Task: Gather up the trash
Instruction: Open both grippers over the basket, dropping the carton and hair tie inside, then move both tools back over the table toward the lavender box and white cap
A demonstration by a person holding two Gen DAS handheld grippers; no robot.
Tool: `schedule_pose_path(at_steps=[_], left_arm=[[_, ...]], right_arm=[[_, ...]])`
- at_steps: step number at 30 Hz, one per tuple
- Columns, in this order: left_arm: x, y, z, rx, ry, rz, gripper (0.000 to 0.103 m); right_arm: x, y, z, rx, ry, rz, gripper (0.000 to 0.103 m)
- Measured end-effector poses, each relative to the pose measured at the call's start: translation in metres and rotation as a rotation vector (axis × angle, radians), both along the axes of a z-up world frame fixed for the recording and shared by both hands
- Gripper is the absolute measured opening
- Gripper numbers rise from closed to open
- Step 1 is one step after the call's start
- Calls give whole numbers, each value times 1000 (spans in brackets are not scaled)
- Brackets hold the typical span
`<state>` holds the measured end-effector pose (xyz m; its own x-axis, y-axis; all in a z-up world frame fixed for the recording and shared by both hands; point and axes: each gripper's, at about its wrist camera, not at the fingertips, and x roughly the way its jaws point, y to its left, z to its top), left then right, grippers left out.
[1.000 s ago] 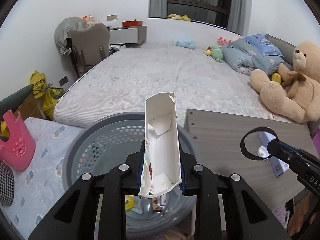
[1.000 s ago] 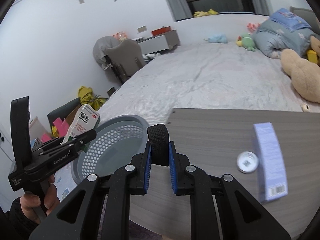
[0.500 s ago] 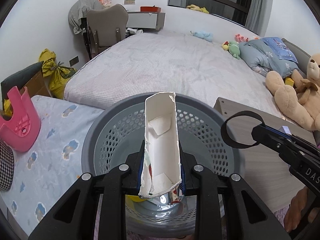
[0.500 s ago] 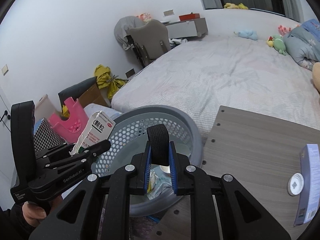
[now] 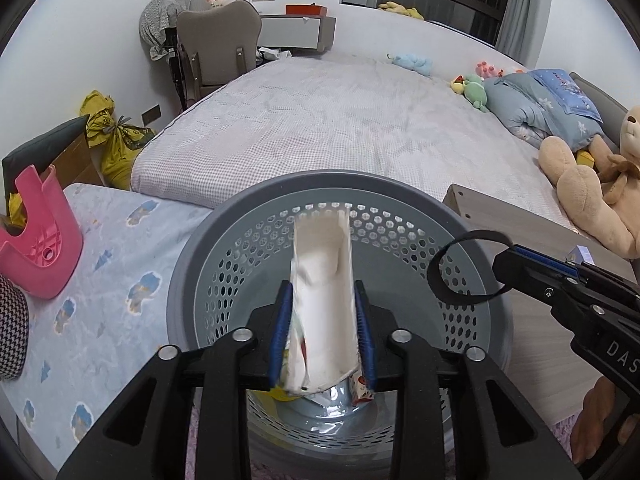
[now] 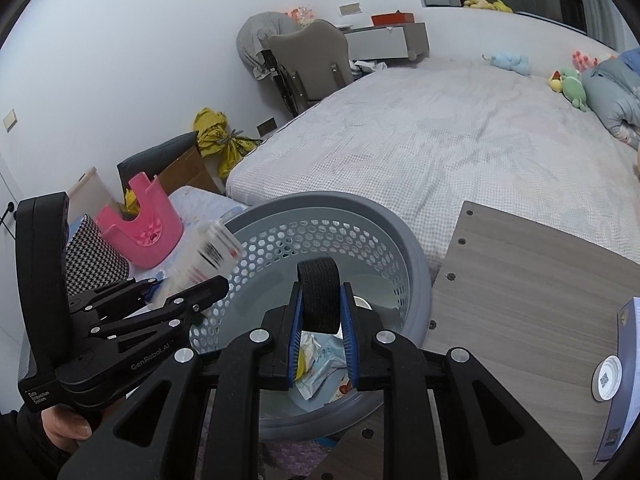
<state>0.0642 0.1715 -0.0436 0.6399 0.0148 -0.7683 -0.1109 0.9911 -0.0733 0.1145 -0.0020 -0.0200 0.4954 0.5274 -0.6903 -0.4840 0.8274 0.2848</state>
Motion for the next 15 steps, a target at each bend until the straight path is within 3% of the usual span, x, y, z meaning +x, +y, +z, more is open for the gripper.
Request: schedule_pose_path(at_steps=[3, 6, 15], left_arm=[[-2, 1, 4, 17, -10, 12, 54], [-6, 3, 6, 29, -18, 28, 63], [-11, 6, 12, 47, -25, 65, 75]], right_arm=[[-1, -1, 2, 4, -11, -7, 31], [-2, -2, 3, 7, -20, -16, 39], [-7, -5, 7, 16, -33, -24, 50]])
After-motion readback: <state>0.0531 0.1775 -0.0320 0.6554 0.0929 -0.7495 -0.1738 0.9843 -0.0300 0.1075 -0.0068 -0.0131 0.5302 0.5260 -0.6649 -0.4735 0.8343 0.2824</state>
